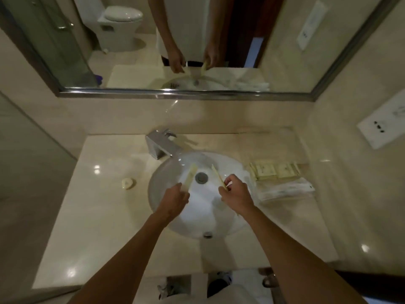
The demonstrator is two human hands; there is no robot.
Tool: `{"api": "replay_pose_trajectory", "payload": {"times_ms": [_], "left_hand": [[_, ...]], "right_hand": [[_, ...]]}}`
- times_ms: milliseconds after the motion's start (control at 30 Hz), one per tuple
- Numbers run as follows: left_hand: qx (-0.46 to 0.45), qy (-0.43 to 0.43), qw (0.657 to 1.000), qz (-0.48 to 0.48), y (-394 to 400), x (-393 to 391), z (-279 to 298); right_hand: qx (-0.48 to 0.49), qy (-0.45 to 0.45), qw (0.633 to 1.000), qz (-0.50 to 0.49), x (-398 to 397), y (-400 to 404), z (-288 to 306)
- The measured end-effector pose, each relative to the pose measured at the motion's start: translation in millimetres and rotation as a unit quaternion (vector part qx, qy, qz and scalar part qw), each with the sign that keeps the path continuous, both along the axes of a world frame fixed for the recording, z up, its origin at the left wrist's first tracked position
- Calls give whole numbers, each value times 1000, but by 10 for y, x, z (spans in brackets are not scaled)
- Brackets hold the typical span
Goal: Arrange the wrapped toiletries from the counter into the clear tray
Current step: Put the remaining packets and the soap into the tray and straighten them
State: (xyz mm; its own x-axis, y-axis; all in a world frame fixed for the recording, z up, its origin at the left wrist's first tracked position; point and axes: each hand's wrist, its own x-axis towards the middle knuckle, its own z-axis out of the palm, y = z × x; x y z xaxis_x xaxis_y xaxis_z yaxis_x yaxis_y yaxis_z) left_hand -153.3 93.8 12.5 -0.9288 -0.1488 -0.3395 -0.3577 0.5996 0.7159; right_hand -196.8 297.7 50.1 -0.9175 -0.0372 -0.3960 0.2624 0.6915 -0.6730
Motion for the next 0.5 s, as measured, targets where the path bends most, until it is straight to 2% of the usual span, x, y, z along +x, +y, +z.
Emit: {"api": "replay_pose_trajectory", "payload": {"times_ms": [133, 300, 500], "left_hand": [[14, -31, 997, -64, 559, -362, 121], [23, -48, 995, -83, 1265, -741, 149], [-53, -55, 985, -156, 1973, -1033, 88]], "right_hand": [[-17, 10, 999, -39, -151, 706, 39], [-1, 13, 998, -68, -302, 1514, 12], [16, 2, 992, -126, -356, 2200, -95]]}}
